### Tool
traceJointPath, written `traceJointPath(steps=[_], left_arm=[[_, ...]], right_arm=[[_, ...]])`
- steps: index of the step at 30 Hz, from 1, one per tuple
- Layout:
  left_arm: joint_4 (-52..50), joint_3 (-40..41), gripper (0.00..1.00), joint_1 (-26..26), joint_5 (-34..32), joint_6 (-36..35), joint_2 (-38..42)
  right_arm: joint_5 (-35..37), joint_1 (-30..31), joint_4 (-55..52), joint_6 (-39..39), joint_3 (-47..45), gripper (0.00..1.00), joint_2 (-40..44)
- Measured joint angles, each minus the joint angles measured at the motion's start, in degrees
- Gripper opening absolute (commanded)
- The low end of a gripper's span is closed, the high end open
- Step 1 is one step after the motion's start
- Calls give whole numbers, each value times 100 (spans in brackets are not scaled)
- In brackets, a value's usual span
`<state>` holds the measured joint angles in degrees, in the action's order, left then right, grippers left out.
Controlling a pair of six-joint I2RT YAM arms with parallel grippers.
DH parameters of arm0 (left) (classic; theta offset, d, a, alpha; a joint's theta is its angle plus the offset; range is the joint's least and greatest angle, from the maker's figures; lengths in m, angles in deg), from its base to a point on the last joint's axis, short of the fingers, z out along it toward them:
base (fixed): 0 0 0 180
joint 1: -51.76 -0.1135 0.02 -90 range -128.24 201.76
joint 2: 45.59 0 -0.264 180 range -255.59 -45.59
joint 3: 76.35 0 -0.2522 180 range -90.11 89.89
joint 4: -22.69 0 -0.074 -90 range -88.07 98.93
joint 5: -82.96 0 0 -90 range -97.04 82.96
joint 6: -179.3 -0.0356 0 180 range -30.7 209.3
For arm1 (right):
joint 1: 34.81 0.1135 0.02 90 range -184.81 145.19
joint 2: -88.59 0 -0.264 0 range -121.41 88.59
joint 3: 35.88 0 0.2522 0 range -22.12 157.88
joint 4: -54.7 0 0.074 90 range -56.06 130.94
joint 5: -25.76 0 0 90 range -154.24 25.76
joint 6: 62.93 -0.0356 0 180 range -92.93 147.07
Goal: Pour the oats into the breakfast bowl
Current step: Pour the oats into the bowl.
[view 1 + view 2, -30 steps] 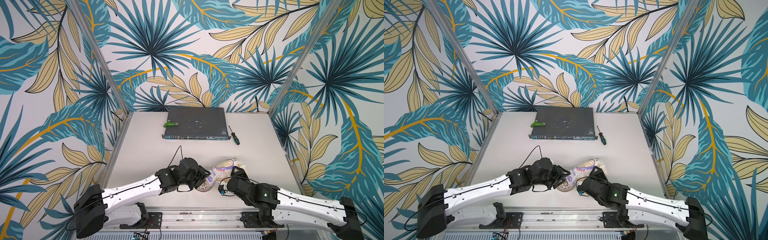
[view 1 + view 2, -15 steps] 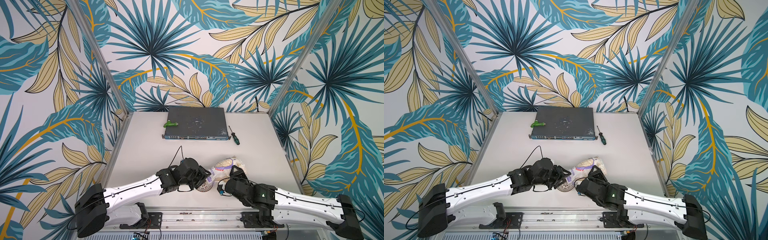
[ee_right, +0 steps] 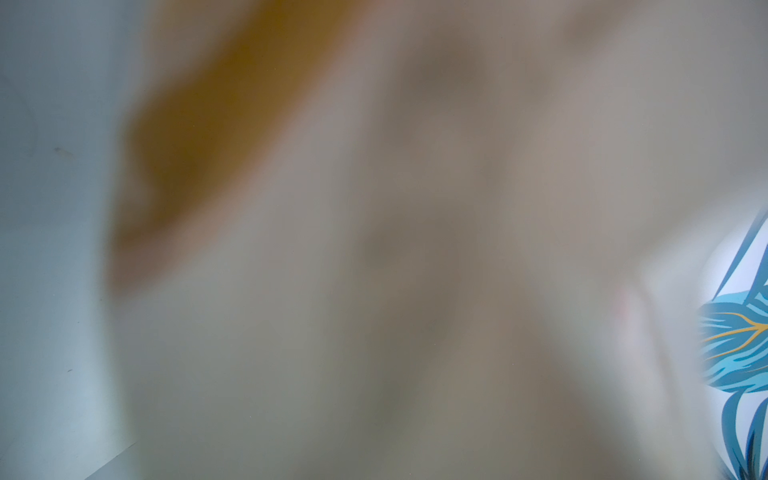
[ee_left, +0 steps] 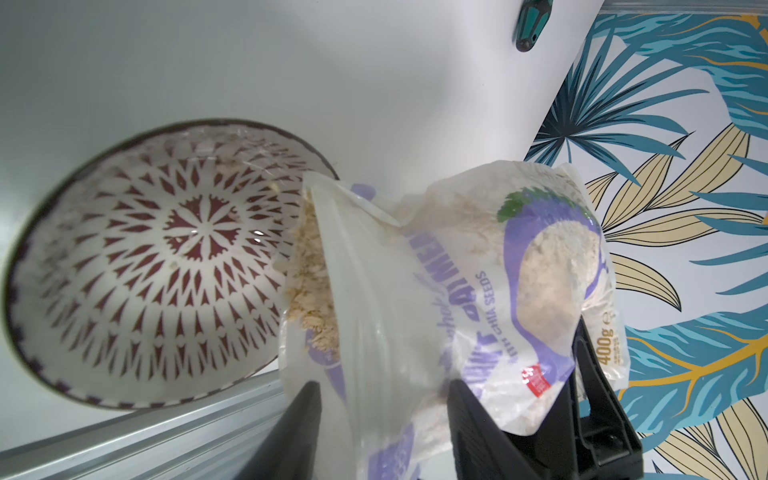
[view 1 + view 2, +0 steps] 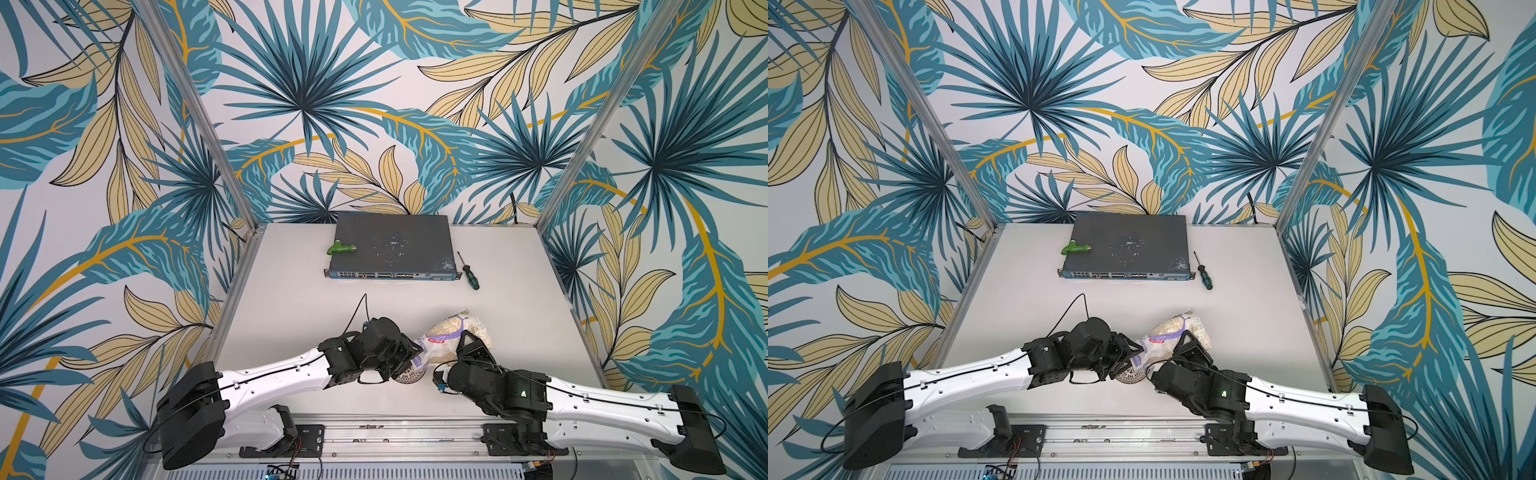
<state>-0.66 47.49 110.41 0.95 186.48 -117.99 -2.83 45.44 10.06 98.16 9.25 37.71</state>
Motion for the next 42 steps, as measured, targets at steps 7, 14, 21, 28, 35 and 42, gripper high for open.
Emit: traceJointPath(steps=[7,14,21,28,35,42], left_arm=[[2,0,53,2,-2,0,-35],[2,4,53,2,-2,0,-37],[20,39,54,2,-4,17,-35],[15,42,59,2,-7,39,11],[11,52,64,2,-31,83,133],[7,83,65,2,-63,85,138]], right_arm=[[76,11,151,90,-131,0,9],[170,33,275,227,-162,0,9],[227,87,354,415,-162,0,7],[306,98,413,546,-173,0,-37],[400,114,529,651,-173,0,-111],[479,118,638,767,-173,0,-131]])
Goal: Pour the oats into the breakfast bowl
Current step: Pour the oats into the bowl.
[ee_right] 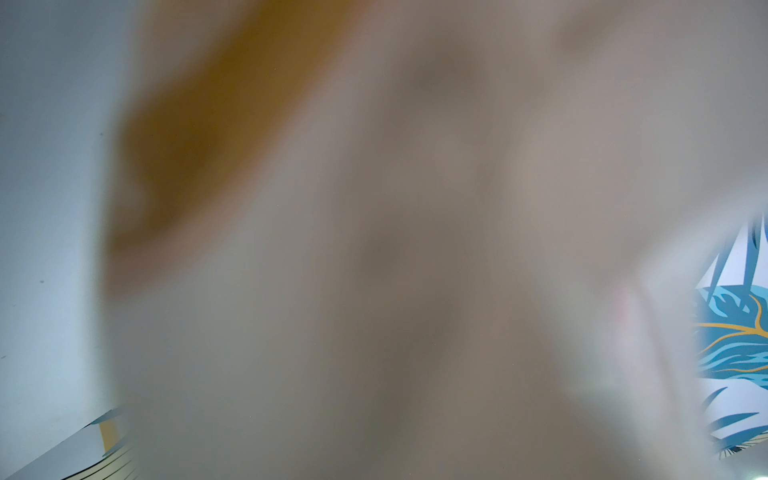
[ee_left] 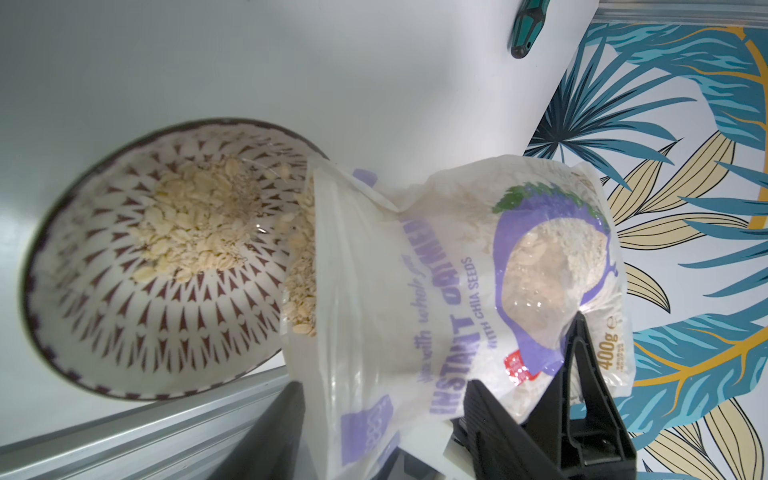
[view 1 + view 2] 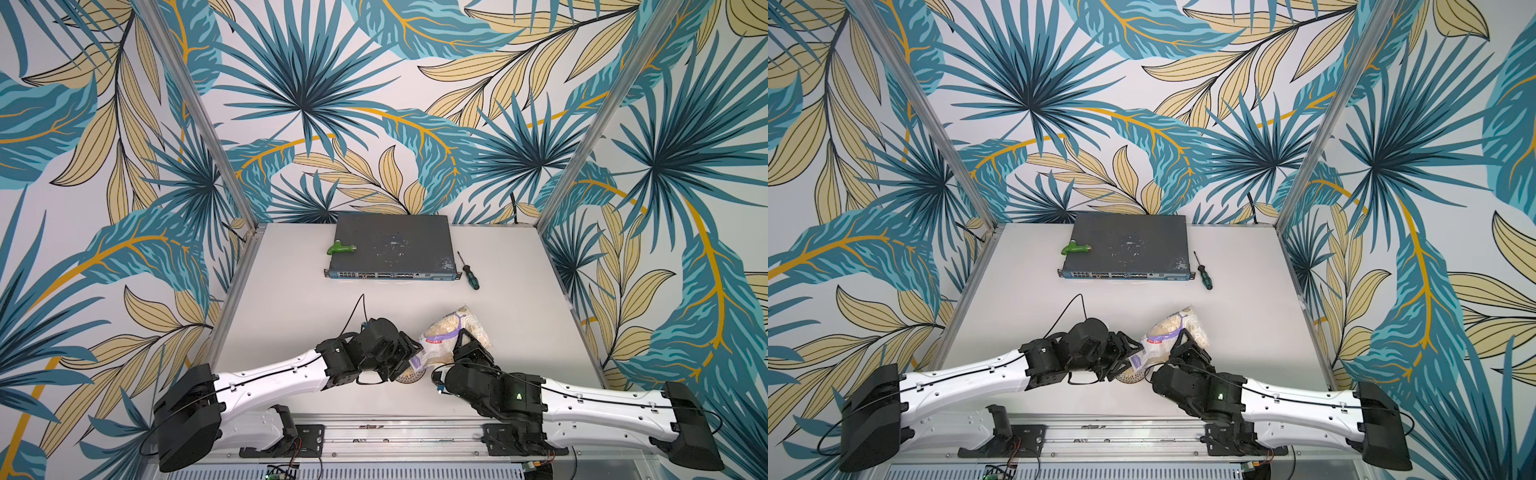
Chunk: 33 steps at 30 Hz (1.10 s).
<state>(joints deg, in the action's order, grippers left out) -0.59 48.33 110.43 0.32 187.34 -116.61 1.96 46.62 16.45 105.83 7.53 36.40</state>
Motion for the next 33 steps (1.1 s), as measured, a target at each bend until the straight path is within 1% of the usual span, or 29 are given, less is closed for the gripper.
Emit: traceJointPath(steps=[7,19,33], left_arm=[[-61,42,66,0,-98,42,92],[-302,254,67,0,-380,109,503],[-332,297,67,0,-466,190,535]], right_arm=[[24,2,-26,33,42,0,-120],[42,11,-131,35,212,0,-319],[68,15,-323,57,551,0,-420]])
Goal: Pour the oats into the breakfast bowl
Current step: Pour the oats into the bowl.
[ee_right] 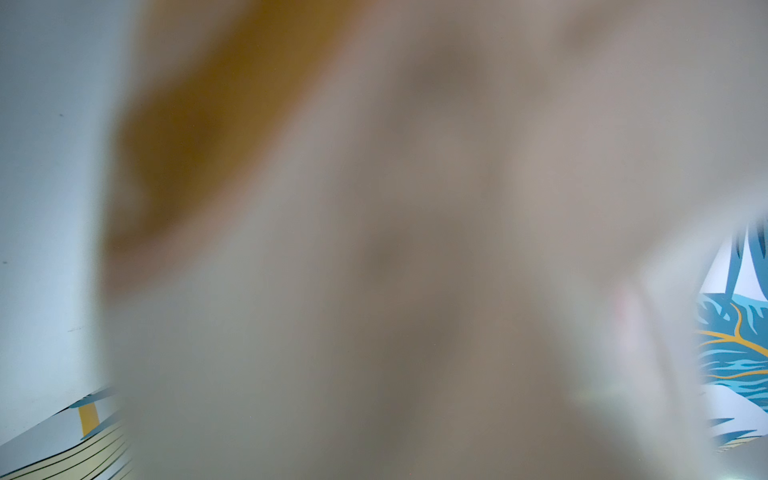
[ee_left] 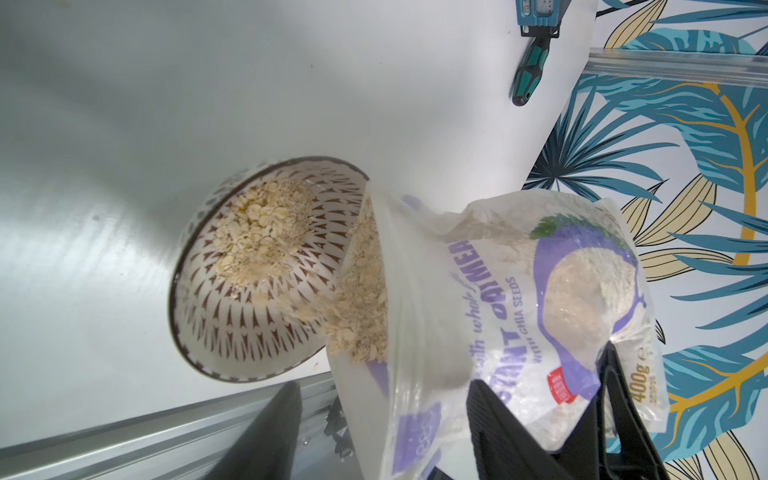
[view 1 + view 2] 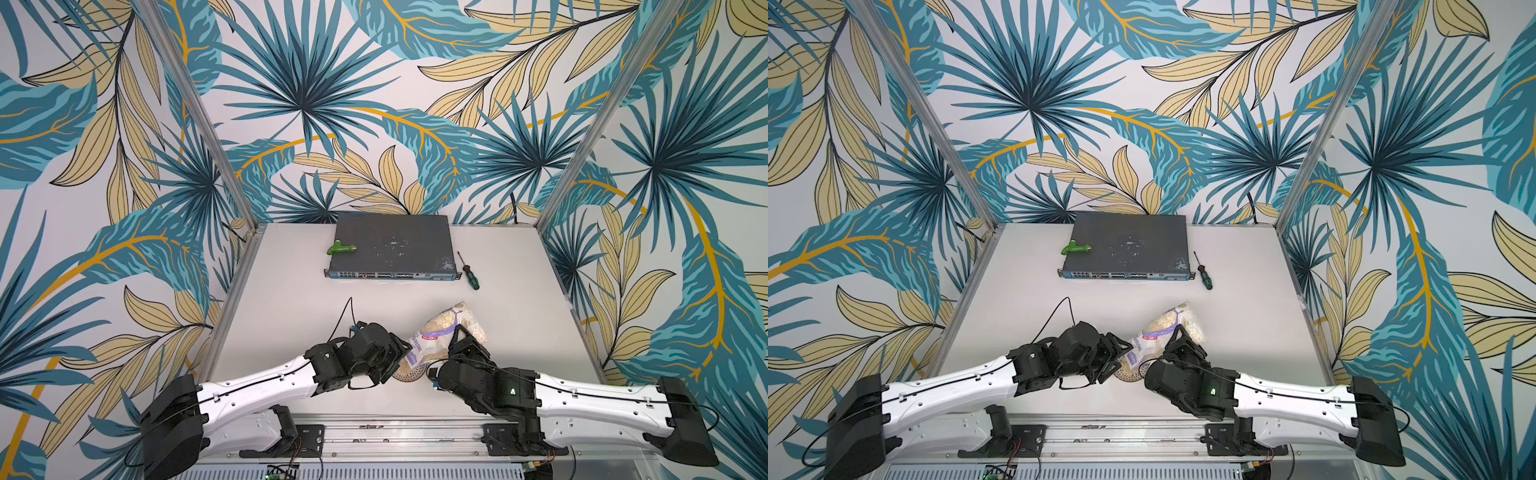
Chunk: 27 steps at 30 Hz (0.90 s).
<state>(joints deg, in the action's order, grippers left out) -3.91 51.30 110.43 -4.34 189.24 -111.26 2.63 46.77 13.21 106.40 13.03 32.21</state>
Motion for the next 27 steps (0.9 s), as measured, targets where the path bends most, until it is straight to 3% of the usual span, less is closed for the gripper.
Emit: traceJointPath(steps=[13,27], left_arm=[[13,68,52,0,-13,85,-2],[297,-57,48,0,118,42,-669]], right_arm=[[-2,0,-129,0,7,0,-46],[-4,0,-142,46,7,0,-149]])
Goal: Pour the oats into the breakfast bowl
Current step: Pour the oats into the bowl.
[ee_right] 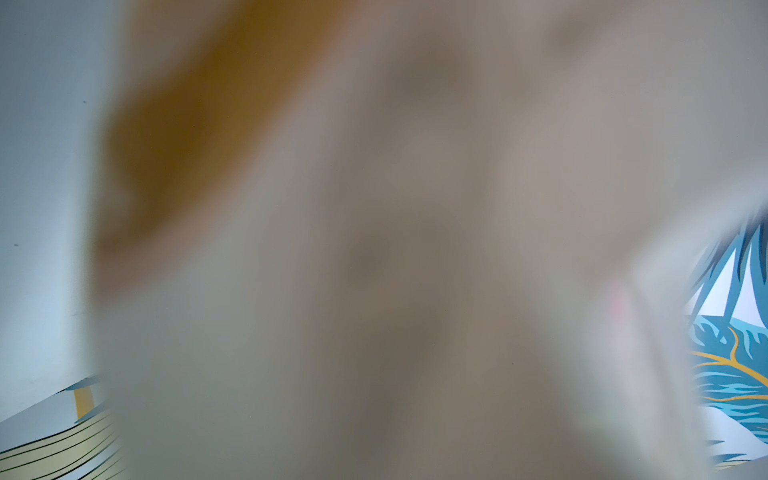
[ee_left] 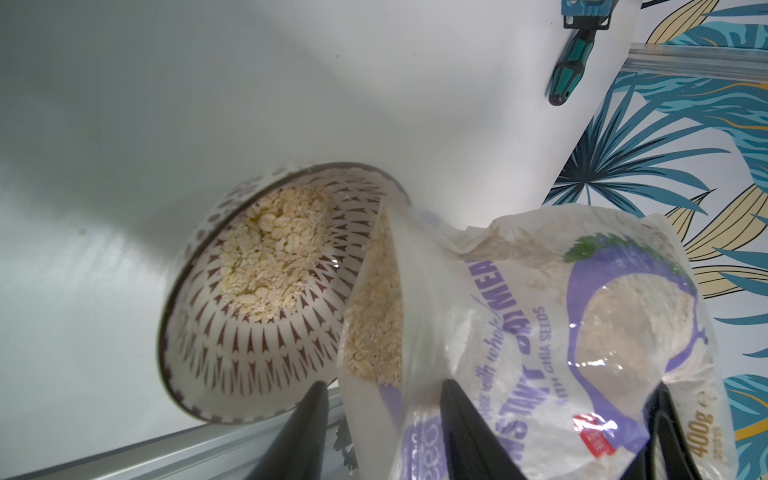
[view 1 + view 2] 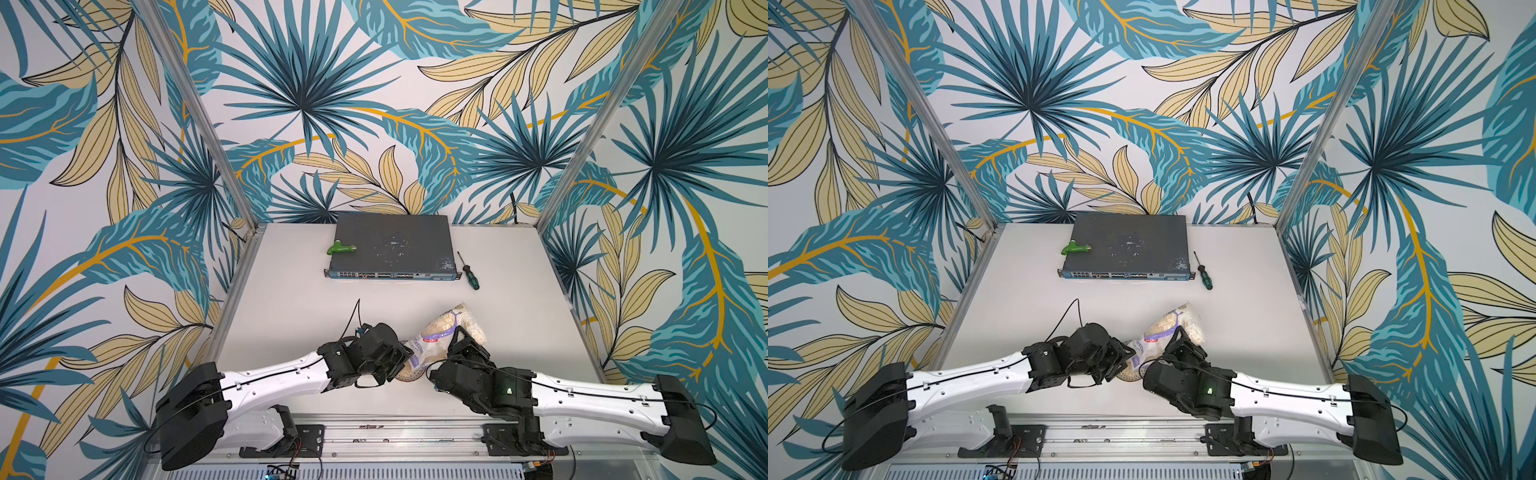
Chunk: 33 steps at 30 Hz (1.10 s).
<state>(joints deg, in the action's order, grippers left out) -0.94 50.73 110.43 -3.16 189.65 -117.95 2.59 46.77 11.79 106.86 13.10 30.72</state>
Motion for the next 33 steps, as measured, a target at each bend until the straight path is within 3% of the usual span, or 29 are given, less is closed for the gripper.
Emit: traceJointPath(steps=[33], left_arm=[[-4,-57,48,0,-42,-87,111]], right_arm=[[70,7,227,256,37,0,-188]])
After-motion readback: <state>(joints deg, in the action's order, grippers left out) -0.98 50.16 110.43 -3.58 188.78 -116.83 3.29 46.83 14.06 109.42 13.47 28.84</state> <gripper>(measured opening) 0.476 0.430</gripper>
